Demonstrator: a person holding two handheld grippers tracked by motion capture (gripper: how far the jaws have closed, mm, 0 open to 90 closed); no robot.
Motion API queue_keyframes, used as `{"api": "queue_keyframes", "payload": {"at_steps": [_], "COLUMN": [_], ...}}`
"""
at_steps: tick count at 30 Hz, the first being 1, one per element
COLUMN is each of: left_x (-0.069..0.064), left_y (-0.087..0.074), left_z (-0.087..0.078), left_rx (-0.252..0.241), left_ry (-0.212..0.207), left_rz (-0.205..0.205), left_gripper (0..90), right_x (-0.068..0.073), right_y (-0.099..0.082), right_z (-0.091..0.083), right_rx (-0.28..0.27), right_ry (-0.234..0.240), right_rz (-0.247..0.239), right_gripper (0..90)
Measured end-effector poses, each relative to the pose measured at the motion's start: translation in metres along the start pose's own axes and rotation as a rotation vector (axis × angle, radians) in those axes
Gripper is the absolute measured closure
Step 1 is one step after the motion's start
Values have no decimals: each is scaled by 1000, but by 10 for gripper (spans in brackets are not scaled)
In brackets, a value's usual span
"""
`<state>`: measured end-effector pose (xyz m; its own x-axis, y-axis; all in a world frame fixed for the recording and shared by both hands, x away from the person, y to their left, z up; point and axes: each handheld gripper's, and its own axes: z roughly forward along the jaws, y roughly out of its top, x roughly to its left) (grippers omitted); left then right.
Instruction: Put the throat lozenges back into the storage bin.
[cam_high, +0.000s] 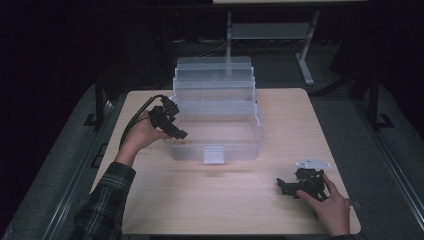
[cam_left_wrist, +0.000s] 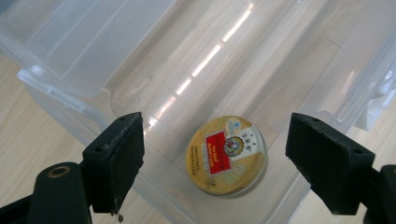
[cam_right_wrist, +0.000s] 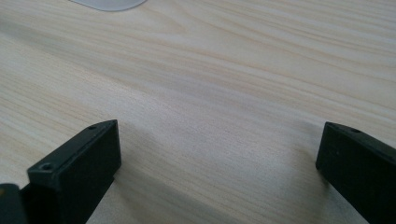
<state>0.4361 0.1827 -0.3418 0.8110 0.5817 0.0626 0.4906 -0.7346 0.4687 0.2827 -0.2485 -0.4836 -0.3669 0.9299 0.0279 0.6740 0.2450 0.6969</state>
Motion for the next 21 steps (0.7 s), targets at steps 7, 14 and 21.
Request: {"api": "queue_keyframes", "payload": {"at_steps": [7, 14, 21], "left_x": [-1, -2, -1], "left_y": [-5, -14, -24], "left_z": [-14, -24, -32], "left_rx": [-34, -69, -90], "left_ry": [15, 12, 18], "left_rz": [-3, -17, -28], "left_gripper": [189, 188, 188], "right_x": [0, 0, 0], "right_y": [0, 0, 0], "right_z": [0, 0, 0], "right_rx": [0, 0, 0], "right_ry": [0, 0, 0], "right_rz": [0, 0, 0], "right_gripper": [0, 0, 0]}}
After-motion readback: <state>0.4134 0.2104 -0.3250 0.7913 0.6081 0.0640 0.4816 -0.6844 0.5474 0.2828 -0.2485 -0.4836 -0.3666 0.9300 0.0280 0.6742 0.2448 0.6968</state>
